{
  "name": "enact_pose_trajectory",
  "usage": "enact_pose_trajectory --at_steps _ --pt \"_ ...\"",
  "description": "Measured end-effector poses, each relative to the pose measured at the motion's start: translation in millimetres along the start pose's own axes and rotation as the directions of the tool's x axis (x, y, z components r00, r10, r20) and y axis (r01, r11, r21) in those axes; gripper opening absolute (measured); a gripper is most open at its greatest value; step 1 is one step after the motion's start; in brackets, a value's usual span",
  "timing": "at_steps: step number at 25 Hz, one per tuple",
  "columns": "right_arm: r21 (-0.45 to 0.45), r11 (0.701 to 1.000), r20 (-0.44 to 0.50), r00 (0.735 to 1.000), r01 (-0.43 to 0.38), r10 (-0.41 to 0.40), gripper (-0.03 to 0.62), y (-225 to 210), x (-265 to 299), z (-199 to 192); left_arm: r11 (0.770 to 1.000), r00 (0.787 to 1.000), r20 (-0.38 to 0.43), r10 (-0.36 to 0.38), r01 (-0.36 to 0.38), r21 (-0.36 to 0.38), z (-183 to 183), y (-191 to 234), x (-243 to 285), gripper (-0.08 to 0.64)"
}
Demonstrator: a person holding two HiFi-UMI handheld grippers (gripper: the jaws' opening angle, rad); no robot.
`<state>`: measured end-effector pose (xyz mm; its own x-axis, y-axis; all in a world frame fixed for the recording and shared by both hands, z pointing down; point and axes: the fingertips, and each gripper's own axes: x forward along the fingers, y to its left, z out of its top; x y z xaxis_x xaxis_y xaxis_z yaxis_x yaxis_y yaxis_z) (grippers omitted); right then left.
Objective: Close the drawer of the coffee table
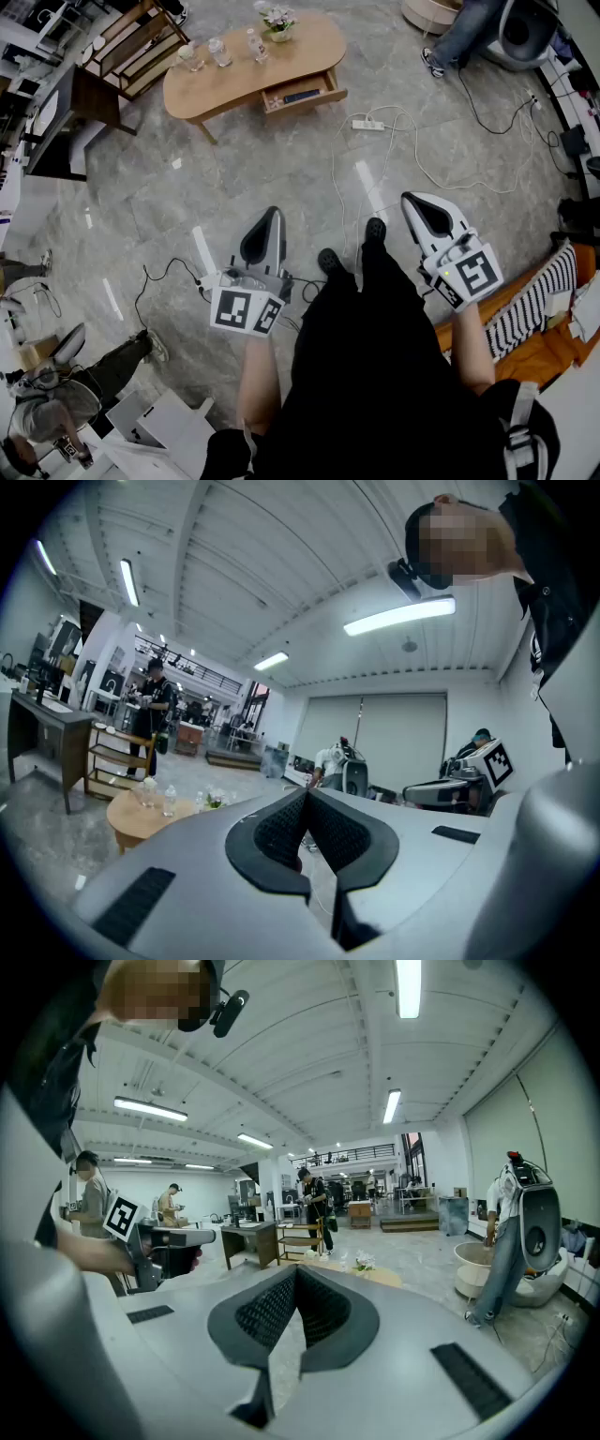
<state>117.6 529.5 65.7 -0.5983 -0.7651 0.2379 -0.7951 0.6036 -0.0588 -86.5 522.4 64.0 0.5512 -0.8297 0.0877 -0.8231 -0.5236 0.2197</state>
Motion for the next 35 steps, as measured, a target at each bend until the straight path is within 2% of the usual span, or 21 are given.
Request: enact_pose_trajectory --at_steps 9,13,19,23,28,33,35 --pt "0.035 0.997 0.017 0.997 0.074 -0.074 0.012 -13.6 -0.8 -2.3 1.0 1.0 -0.018 -0.006 0.007 0.021 -4.2 -3.3 -1.3 0.012" --pt "0.119 0.991 0.07 0.995 0.06 -0.069 0.012 -15.6 -3.2 2.6 1.0 1.0 -0.022 -0.006 0.006 0.028 -4.3 -2.9 0.1 0.012" --pt "0.142 0.99 0.138 0.99 -0.013 -0.007 0.012 -9.1 -4.5 16.4 1.0 0.999 -0.032 -0.021 0.022 0.022 -9.8 0.5 7.9 0.012" --pt "0.141 0.99 0.091 0.996 -0.016 0.003 0.012 -16.1 3.4 11.4 1.0 0.998 -0.05 -0.024 0.025 0.019 -14.8 3.0 20.6 0.012" --pt "0.18 0.982 0.115 0.993 -0.051 0.031 0.012 -46.7 23.8 14.0 1.0 0.998 -0.062 0.005 -0.005 0.003 -15.9 17.1 53.9 0.012" --pt "0.22 0.972 0.109 0.992 -0.087 0.064 0.012 -101.8 66.4 14.1 0.998 0.995 -0.075 0.067 -0.066 0.017 -8.1 37.9 101.7 0.012" --pt "0.211 0.973 0.092 0.993 -0.089 0.07 0.012 -126.4 86.4 12.6 0.996 0.993 -0.077 0.093 -0.092 0.021 -2.8 45.2 123.1 0.012"
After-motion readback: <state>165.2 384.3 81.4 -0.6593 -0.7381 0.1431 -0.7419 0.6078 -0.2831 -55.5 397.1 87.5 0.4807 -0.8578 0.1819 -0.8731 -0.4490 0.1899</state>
